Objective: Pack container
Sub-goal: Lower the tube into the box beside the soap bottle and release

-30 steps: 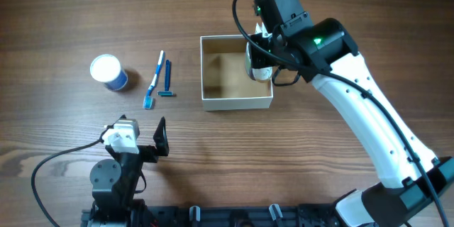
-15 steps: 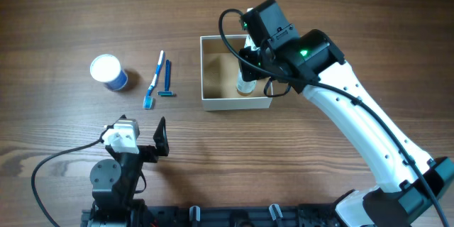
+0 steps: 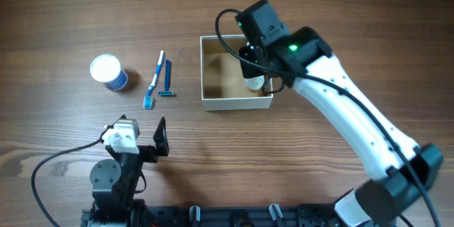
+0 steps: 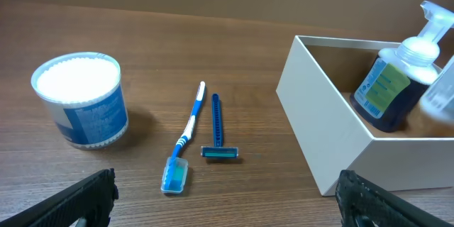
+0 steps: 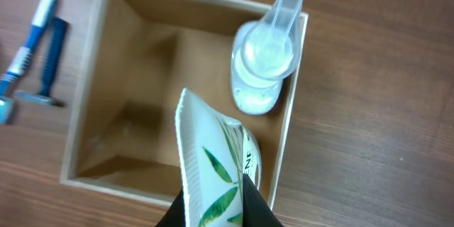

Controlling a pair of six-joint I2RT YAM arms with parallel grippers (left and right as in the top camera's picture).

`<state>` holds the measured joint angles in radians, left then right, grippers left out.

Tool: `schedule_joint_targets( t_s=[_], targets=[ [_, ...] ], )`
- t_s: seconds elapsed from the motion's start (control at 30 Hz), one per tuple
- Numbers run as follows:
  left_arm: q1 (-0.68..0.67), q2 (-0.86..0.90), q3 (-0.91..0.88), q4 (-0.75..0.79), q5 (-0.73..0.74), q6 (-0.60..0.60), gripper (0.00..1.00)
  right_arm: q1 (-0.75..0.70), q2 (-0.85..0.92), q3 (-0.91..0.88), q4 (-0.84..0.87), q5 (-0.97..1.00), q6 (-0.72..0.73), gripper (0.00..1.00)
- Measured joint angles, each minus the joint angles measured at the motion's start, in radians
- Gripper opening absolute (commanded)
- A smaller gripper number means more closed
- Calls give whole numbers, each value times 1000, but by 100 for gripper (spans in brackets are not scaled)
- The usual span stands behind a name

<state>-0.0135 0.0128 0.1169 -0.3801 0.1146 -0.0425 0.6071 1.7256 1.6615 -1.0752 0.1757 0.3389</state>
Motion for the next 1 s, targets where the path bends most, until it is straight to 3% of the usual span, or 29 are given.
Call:
schedule_joint_targets(
  t_s=[0.27,0.4,0.43,0.63,0.77,1.0],
  targets=[
    [0,0,0,0,0,0,100,-30,59,-21,-2,5,57,19],
    [0,0,0,0,0,0,100,-53,59,-21,1,6,82,54],
    [0,0,0,0,0,0,100,-57,59,-21,1,5,86,58],
    [0,0,0,0,0,0,100,-59,58,-21,15,0,87,61],
    [0,0,0,0,0,0,100,-59,35,-21,15,-3,85,71],
    [0,0,0,0,0,0,100,-159,-194,-17,-18,-18,98,85]
  ],
)
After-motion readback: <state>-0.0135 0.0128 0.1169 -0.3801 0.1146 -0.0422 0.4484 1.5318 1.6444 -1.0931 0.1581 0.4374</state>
